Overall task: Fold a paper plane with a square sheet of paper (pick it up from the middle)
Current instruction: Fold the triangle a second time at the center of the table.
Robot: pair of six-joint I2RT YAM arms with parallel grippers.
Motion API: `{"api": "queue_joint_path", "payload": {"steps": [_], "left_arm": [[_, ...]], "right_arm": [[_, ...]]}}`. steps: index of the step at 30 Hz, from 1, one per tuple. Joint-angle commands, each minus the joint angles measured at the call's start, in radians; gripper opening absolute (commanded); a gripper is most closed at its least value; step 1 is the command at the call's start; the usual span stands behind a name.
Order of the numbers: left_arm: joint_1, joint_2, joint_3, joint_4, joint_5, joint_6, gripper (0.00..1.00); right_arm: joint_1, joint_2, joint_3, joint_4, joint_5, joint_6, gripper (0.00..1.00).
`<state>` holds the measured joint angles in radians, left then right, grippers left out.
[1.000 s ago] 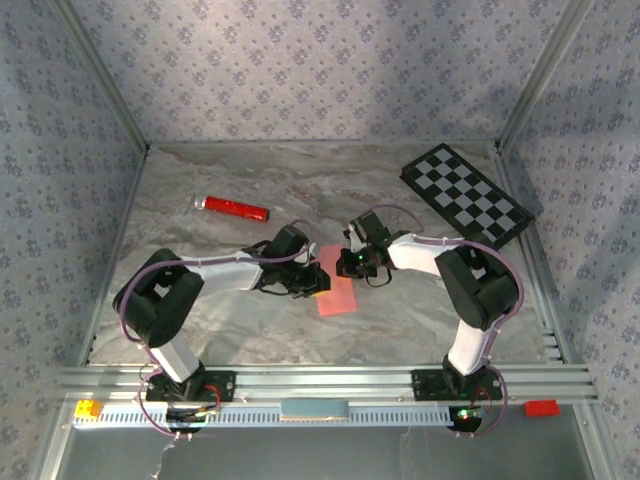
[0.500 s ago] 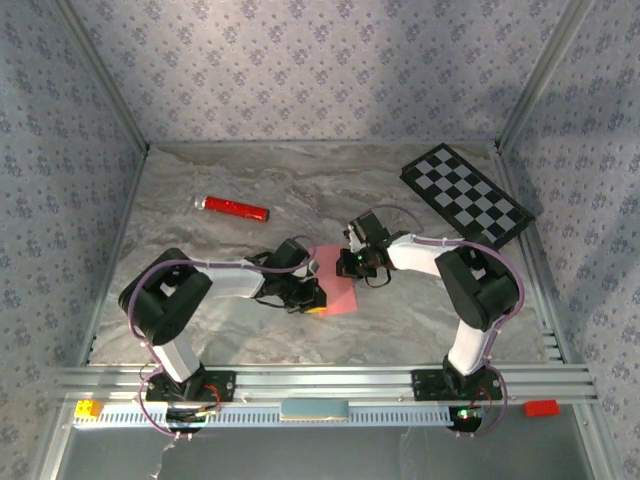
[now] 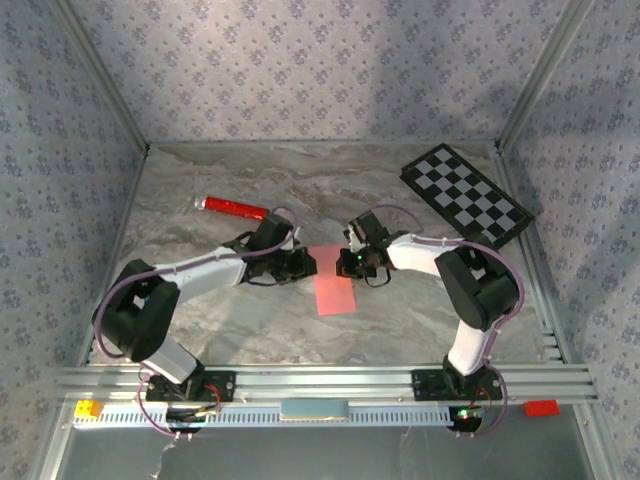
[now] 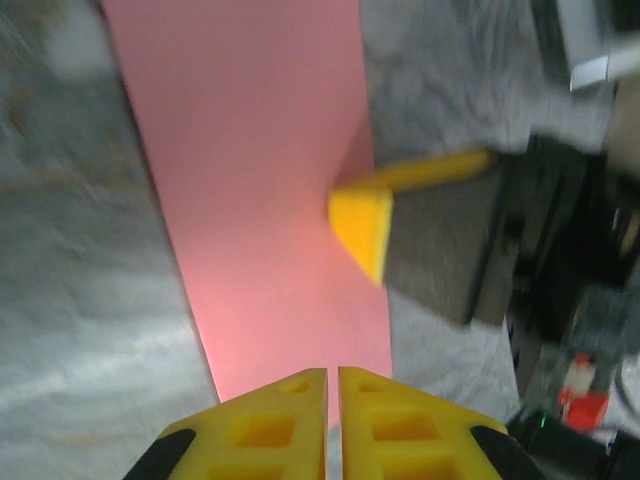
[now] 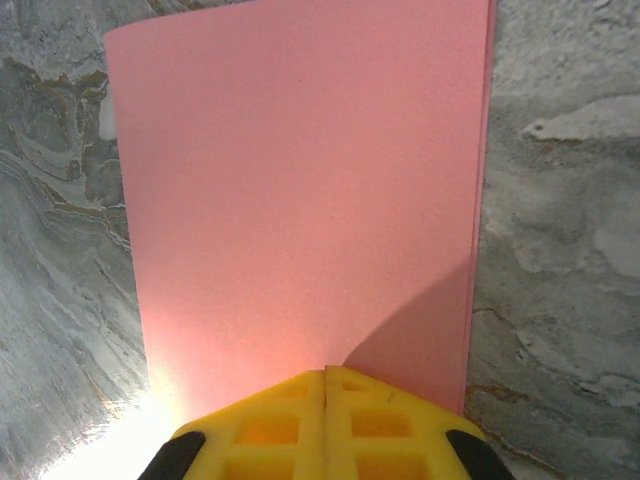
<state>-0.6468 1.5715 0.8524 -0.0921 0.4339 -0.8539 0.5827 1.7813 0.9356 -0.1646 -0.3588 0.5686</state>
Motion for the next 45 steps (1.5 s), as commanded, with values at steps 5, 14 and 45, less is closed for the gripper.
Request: {"api": "queue_joint_path", "payload": {"steps": [5, 14, 45], "left_arm": [[0.058, 0.151, 0.115, 0.062, 0.067, 0.039, 0.11], [0.068, 0.279, 0.146, 0.091, 0.089, 0.069, 0.12], [0.108, 0.318, 0.280, -0.009, 0.191, 0.130, 0.16]], "right_arm": [[0.016, 0.063, -0.020, -0.138, 0.053, 0.009, 0.00], [0.016, 0.065, -0.032, -0.146, 0.061, 0.007, 0.00], [-0.054, -0.347, -0.186, -0.111, -0.029, 0.174, 0.35]]}}
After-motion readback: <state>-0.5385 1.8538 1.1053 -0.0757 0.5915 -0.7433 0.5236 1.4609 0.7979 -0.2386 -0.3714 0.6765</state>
